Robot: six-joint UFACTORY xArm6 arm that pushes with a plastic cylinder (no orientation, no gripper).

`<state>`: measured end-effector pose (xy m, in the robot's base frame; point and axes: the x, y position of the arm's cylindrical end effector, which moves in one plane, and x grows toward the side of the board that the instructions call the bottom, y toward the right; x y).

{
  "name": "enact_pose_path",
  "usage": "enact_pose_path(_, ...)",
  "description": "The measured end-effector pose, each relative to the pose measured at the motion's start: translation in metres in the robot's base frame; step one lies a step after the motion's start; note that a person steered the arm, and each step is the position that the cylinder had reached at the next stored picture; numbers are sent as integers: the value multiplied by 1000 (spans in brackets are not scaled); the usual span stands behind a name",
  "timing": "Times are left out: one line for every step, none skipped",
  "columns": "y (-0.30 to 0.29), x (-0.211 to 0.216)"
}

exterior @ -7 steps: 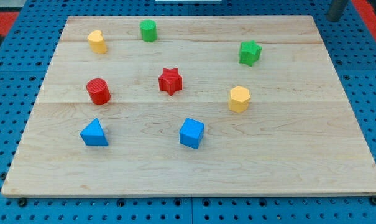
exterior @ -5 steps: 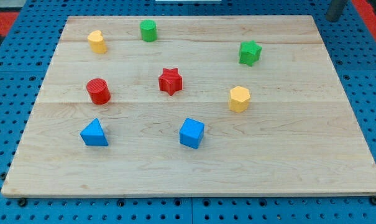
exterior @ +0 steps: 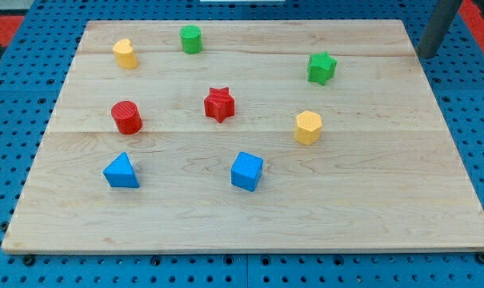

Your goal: Move the blue cube to the bottom right

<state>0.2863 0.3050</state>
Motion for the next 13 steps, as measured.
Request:
enact_pose_path(3, 52)
enact_pose_path(-14, 106)
enact_pose_path(-14, 131)
enact_pose_path(-119, 205)
enact_pose_path(-226, 232)
enact_pose_path(-228, 251)
enact_pose_path(-228, 253)
enact_pose_path(-228, 253)
enact_pose_path(-234, 253)
enact_pose_path(-239, 267)
enact_pose_path(-316, 305)
enact_pose_path(-373, 315)
enact_pose_path(-389, 258)
